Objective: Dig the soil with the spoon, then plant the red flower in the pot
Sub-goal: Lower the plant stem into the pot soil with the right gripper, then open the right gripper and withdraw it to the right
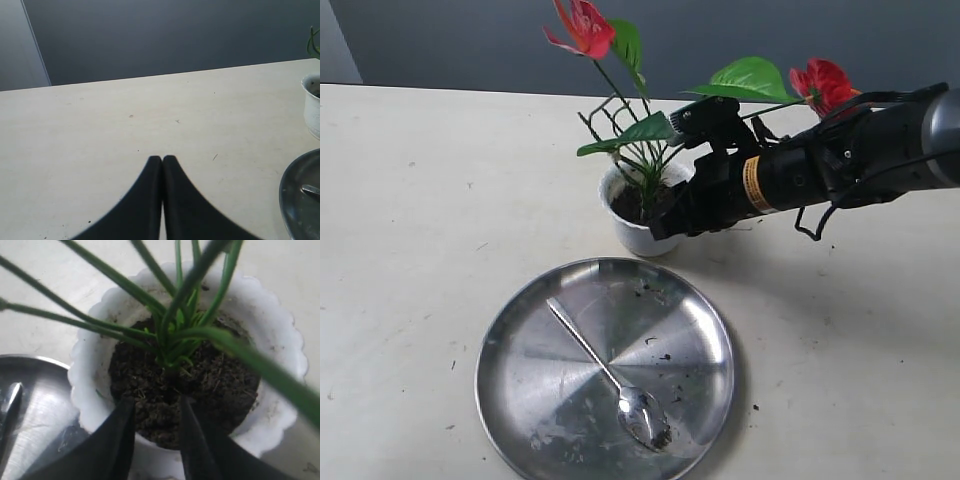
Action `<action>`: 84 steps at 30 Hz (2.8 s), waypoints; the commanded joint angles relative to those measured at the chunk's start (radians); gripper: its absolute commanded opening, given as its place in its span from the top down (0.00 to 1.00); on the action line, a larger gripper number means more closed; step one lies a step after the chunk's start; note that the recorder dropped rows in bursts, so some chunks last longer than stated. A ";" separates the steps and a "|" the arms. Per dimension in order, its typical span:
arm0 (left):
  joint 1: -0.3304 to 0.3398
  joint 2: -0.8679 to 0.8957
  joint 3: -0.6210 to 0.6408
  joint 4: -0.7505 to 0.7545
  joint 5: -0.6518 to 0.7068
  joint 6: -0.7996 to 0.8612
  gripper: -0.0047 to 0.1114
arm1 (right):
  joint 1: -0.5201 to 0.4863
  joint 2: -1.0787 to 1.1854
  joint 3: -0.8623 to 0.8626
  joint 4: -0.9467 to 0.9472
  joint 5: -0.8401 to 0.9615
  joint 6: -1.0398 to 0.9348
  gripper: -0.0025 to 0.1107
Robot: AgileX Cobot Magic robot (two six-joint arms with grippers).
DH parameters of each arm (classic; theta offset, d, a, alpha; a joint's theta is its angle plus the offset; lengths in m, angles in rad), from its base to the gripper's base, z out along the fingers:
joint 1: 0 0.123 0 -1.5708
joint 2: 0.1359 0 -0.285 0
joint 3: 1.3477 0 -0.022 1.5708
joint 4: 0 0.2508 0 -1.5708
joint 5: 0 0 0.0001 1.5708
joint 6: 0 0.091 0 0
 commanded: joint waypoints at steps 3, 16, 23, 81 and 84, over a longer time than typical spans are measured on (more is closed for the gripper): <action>-0.005 -0.001 -0.002 0.001 -0.014 -0.004 0.95 | -0.003 -0.024 0.003 -0.023 -0.029 0.024 0.70; -0.005 -0.001 -0.002 0.001 -0.014 -0.004 0.95 | -0.006 -0.026 0.003 -0.023 -0.049 0.032 0.70; -0.005 -0.001 -0.002 0.001 -0.014 -0.004 0.95 | -0.006 -0.040 0.022 -0.023 -0.044 0.042 0.70; -0.005 -0.001 -0.002 0.001 -0.014 -0.004 0.95 | -0.006 -0.087 0.015 -0.023 -0.042 0.028 0.70; -0.005 -0.001 -0.002 0.001 -0.014 -0.004 0.95 | -0.006 -0.087 0.019 -0.023 -0.042 0.036 0.70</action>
